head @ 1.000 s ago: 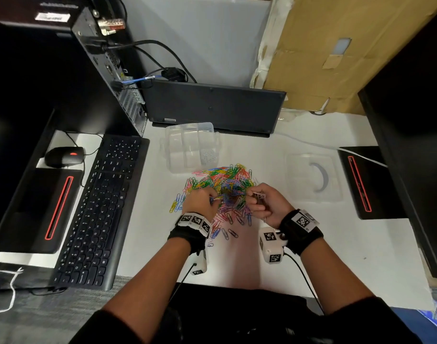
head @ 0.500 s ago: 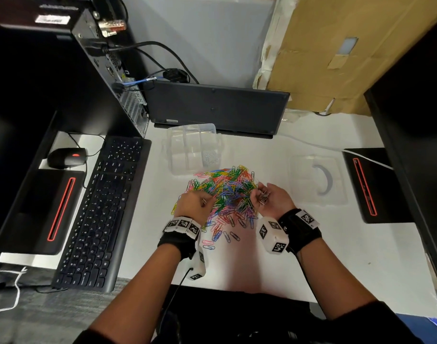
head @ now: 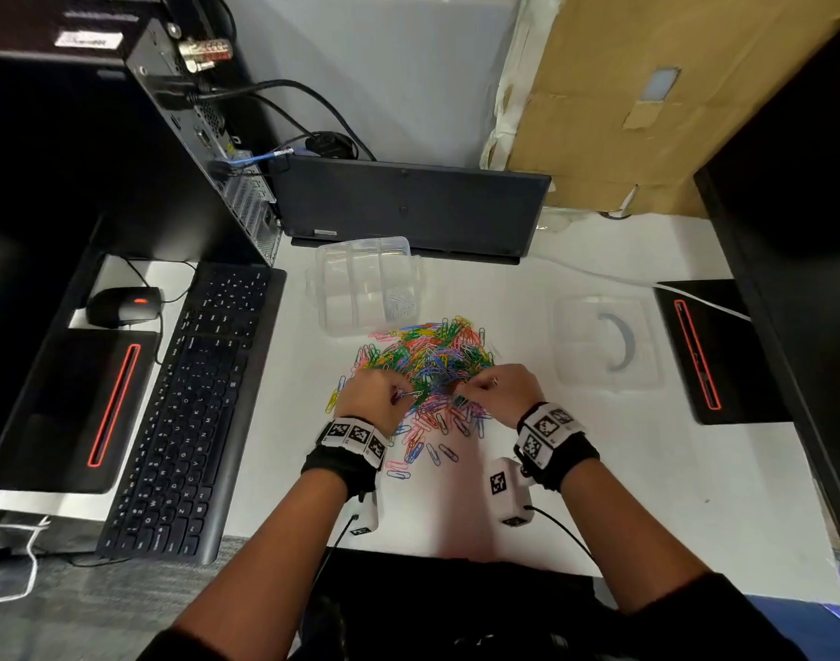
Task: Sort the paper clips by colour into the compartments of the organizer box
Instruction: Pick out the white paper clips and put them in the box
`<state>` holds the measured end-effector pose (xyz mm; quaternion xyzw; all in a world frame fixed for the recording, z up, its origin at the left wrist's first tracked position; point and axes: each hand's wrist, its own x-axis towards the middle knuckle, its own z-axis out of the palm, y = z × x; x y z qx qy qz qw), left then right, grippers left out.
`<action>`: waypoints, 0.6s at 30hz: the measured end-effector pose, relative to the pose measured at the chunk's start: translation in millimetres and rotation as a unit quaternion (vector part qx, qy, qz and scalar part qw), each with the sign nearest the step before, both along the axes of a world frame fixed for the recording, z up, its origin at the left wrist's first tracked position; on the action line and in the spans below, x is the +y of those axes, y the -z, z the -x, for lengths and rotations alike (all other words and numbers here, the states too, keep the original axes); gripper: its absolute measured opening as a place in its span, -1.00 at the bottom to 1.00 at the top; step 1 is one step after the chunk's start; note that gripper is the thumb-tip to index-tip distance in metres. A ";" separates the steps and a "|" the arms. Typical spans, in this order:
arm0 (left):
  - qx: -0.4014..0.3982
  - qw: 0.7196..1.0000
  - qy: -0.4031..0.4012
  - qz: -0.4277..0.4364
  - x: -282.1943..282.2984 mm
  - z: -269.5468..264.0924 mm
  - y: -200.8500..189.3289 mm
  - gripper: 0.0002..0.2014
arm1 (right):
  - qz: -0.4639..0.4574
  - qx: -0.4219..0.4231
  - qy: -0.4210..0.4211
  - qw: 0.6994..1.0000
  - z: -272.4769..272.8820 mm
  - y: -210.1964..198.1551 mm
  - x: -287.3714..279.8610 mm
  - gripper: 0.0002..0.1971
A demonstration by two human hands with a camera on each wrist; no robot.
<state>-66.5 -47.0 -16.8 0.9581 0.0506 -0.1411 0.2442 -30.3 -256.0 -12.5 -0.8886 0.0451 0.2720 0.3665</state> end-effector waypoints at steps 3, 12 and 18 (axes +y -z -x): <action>-0.004 1.000 -0.003 -0.003 -1.6 -0.6 0.1 -0.91 | 0.112 -0.069 -0.036 0.991 -1.2 -1.3 6.1 -0.73; -0.022 0.989 -0.061 0.132 -0.2 3.5 0.3 -0.94 | 0.127 -0.069 -0.059 0.988 -0.1 8.3 21.6 -0.76; 0.024 0.966 -0.119 0.226 -0.6 2.8 7.1 -0.92 | 0.110 -0.080 -0.037 0.990 1.1 6.7 3.3 -0.76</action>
